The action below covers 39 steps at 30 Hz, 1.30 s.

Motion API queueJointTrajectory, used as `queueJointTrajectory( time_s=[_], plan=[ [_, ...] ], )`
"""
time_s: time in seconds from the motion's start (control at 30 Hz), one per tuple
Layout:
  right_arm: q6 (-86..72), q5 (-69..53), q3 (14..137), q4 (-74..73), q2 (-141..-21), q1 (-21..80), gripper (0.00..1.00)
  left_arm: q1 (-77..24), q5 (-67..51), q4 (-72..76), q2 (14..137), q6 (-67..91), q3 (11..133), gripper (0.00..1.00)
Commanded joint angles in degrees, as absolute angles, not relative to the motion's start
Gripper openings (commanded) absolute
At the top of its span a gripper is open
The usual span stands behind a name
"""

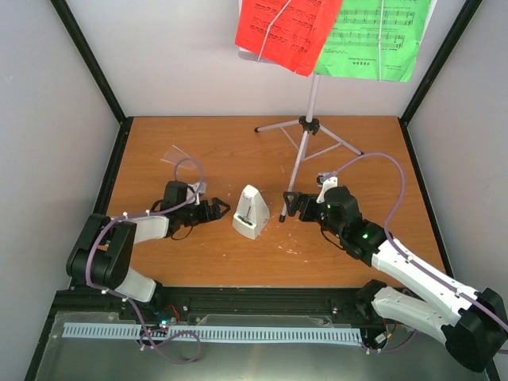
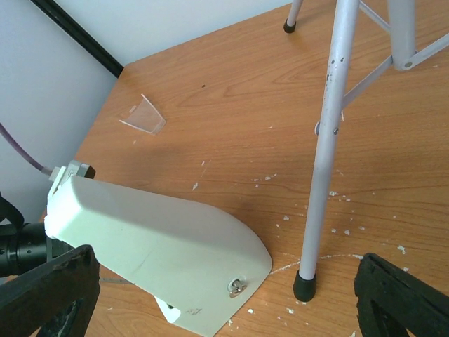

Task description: Pack up the instrument practice props

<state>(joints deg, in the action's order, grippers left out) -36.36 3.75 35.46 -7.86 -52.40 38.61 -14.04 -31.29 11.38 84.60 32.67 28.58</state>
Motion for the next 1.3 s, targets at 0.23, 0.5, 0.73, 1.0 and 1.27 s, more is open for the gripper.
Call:
queueJointTrajectory(
  time_s=[0.23,0.5,0.73,1.0,1.27],
  plan=[
    [-34.0,2.4,34.4,-4.8,-52.7,38.8,0.98,-22.5,-34.4,10.7,88.0,29.5,29.2,1.0],
    [-25.0,-4.1,32.8,1.4,-50.0,38.8,1.0,-22.6,-30.8,2.5,74.7,30.8,33.6,0.99],
    [-12.4,-17.3,34.9,9.5,-52.5,38.8,1.0,-19.0,-36.6,-8.6,65.8,31.3,48.4,1.0],
    [-0.1,-26.6,38.4,16.8,-65.8,38.8,1.0,-13.2,-45.8,-14.0,69.2,24.7,63.0,1.0],
    [7.9,-31.8,33.9,32.1,-73.5,38.8,1.0,-13.2,-36.2,0.6,66.5,16.2,52.3,1.0]
  ],
)
